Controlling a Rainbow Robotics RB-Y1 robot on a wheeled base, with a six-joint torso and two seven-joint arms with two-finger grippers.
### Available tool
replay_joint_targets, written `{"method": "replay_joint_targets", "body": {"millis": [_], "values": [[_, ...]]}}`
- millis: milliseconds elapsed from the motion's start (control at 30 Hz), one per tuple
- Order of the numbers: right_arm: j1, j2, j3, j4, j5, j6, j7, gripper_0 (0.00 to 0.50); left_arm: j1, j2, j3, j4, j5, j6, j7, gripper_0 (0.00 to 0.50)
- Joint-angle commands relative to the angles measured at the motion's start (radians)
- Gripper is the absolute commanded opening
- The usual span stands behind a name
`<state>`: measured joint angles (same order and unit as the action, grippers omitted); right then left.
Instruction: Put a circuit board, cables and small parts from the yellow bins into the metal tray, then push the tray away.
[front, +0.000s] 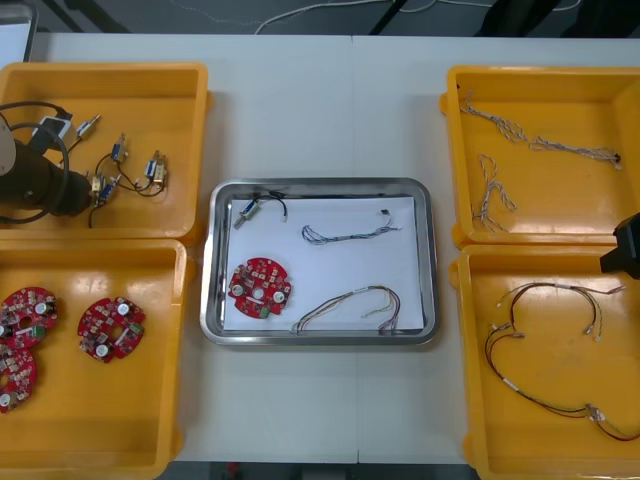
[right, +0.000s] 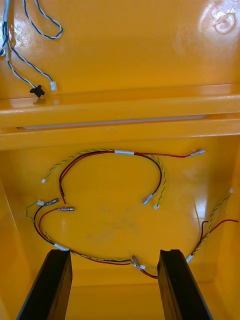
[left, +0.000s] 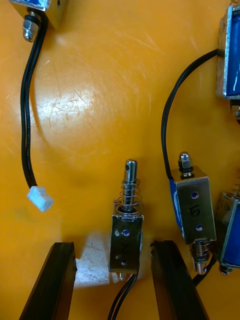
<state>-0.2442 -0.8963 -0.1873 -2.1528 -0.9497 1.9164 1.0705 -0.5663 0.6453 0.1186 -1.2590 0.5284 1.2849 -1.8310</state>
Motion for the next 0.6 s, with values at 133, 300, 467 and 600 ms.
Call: {"method": "replay_joint_targets", "body": {"millis": [133, 300, 467, 600], "values": [[0.013, -0.033, -0.031, -0.03, 0.008, 0.003, 0.04, 0.5, -0.05, -0.009, -0.014, 0.012, 0.002, 0.01, -0.056, 0.435], [0.013, -0.033, -0.031, -0.03, 0.008, 0.003, 0.04, 0.5, -0.06, -0.007, -0.014, 0.012, 0.007, 0.03, -0.043, 0.432], [0.013, -0.033, -0.031, -0.03, 0.008, 0.003, 0.04, 0.5, -0.064, -0.004, -0.014, 0.012, 0.01, 0.037, -0.034, 0.394], [0.013, -0.033, -0.031, -0.03, 0.008, 0.003, 0.04, 0.5, -0.067, -0.004, -0.016, 0.02, 0.01, 0.037, -0.03, 0.381]]}}
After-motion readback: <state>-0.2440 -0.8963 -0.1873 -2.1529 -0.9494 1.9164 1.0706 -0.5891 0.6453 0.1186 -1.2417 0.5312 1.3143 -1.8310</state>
